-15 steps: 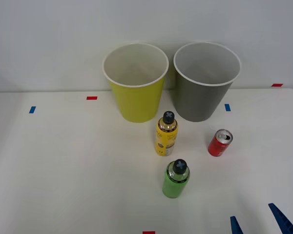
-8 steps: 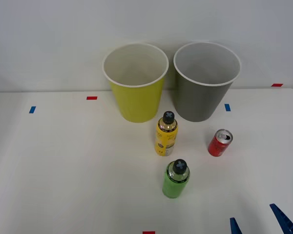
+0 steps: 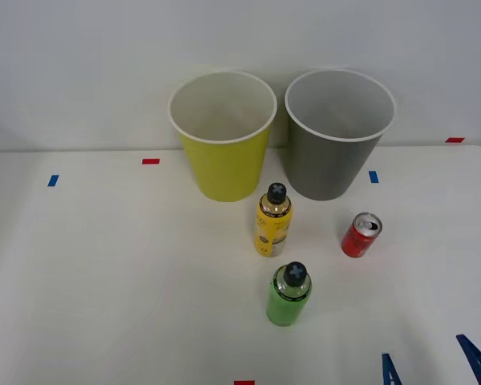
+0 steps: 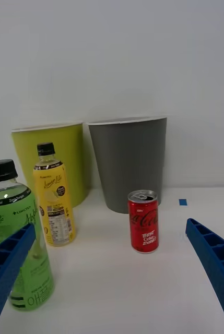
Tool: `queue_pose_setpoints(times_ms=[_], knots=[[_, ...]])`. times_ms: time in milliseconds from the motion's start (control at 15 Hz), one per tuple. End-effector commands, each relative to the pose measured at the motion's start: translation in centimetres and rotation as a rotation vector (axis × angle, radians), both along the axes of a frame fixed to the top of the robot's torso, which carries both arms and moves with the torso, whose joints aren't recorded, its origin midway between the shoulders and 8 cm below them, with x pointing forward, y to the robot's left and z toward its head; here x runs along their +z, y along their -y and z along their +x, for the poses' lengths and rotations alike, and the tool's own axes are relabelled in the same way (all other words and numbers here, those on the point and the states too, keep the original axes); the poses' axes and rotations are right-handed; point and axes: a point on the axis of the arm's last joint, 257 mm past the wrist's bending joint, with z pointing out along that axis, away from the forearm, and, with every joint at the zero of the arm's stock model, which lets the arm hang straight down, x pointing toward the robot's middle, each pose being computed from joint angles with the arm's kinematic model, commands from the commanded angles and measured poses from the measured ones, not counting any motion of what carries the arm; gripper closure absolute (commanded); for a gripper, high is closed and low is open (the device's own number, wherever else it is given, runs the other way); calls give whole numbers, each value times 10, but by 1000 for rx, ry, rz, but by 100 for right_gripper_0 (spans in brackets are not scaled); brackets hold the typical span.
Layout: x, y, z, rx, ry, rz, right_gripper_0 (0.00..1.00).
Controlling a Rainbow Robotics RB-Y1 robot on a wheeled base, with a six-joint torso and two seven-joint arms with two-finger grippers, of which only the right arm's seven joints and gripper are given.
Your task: Put cans in the gray bin, plastic bottles in the light green bin
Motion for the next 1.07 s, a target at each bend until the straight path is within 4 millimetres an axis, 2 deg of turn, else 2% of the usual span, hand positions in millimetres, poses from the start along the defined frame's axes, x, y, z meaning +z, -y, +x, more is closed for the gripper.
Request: queue_pose_setpoints(times_ms=[67, 267, 533, 733, 1067], knots=[[-2, 9, 1, -85, 0, -13, 0], [-9, 14, -3, -109, -16, 11, 0], [-7, 15, -2, -142, -1, 65, 0], [-9, 23, -5, -245, 16, 48, 0], [-9, 28, -6, -260, 17, 28, 0]])
